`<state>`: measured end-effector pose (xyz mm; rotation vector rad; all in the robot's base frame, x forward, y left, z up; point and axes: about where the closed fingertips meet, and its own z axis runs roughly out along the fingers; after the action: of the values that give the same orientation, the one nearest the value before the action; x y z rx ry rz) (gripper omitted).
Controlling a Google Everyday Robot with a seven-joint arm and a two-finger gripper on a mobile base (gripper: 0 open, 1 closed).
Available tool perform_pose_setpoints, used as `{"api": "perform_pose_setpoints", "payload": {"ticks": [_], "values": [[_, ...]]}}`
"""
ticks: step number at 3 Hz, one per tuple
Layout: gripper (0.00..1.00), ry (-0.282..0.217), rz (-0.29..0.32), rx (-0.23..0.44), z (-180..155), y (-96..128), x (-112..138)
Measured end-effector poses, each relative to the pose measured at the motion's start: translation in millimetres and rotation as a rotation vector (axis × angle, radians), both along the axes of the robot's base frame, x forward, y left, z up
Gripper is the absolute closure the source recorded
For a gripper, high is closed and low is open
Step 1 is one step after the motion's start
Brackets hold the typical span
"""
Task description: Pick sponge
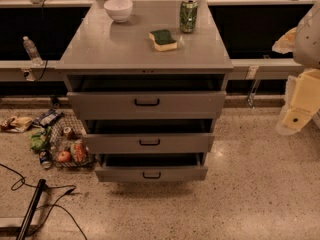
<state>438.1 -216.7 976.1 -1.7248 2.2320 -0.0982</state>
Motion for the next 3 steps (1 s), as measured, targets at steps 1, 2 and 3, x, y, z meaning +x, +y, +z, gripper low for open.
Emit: {"api": "perform_pose_setpoints", "payload": {"ticks": [1, 2, 3], "values": [[0.00, 0.000, 0.000, 0.000, 0.0, 0.0, 0.0], [0.00, -0.026, -0.025, 0.109, 4.5, 16.4, 24.7], [0.00, -0.063, -0.079, 0.344, 9.1, 50.3, 80.0]]}}
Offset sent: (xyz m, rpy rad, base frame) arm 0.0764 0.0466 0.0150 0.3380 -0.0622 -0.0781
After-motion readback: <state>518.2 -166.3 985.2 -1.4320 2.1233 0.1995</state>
